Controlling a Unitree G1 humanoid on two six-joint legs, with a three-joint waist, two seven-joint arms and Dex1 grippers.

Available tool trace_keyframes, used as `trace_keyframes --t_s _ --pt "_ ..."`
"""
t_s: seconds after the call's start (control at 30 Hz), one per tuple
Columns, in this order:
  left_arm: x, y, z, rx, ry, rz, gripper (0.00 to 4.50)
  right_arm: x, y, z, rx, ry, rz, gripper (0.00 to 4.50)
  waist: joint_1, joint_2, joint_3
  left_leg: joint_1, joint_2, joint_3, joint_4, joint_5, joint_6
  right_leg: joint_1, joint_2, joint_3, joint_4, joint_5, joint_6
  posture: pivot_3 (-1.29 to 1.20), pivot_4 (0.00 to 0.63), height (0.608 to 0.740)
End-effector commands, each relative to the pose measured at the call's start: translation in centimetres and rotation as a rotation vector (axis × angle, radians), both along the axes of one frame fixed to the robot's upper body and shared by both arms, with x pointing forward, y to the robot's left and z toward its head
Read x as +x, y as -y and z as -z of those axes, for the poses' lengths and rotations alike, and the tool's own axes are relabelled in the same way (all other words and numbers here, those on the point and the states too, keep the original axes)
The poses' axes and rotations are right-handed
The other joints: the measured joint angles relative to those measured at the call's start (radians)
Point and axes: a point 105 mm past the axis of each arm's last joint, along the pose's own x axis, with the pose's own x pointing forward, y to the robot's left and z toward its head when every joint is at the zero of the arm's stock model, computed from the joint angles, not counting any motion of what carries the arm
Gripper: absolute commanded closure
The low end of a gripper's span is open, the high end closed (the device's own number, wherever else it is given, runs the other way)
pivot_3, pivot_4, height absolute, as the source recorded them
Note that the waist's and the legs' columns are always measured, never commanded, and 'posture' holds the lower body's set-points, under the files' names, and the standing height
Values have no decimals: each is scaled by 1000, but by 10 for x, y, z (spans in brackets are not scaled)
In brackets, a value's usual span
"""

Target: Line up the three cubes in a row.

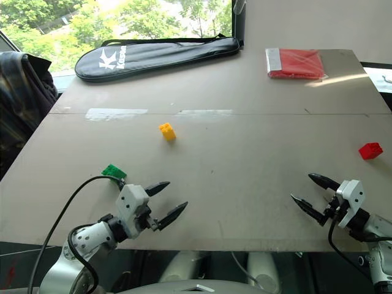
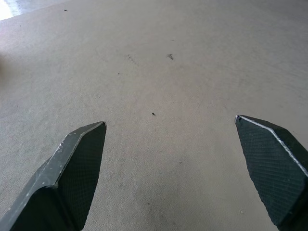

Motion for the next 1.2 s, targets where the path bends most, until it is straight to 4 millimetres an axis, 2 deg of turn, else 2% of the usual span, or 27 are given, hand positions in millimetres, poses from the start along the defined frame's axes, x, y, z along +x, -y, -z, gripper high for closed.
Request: trace_keyframes --t_s 0.03,0.3,0.53,0.6,0.77,0.9,1.0,1.2 --pt "-3 4 -5 -19 12 28 104 -2 3 -7 -12 23 2 0 0 0 0 0 0 0 0 0 0 0 0 0 0 0 0 0 150 740" --pt "-2 4 -10 -35 18 49 104 0 -1 -8 -3 31 -1 0 -1 0 0 0 0 0 0 0 0 0 0 0 0 0 0 0 150 740" --pt "6 9 -18 -42 39 74 104 0 4 -9 0 42 22 0 0 0 0 0 0 1 0 0 0 0 0 0 0 0 0 0 150 740" --pt "10 10 -23 -38 53 98 104 2 10 -14 21 57 67 0 1 0 0 0 0 1 0 0 0 0 0 0 0 0 0 0 150 740" --pt "14 15 -41 -62 69 173 104 -3 35 -32 68 75 179 0 8 1 -1 0 0 1 1 0 0 0 0 0 1 0 0 0 150 740" --pt "10 27 -72 -107 86 334 104 -3 85 -43 33 73 449 0 12 1 -1 0 0 1 1 0 0 0 0 0 1 0 0 0 150 740" --pt "8 36 -87 -111 95 427 104 -1 110 -44 -24 55 582 0 12 1 -1 0 0 2 1 0 0 0 0 0 2 0 0 0 150 740" --pt "4 47 -113 -99 115 558 104 14 141 -51 -38 40 715 0 -4 1 -1 1 1 6 1 2 -3 0 3 2 2 0 0 0 150 740"
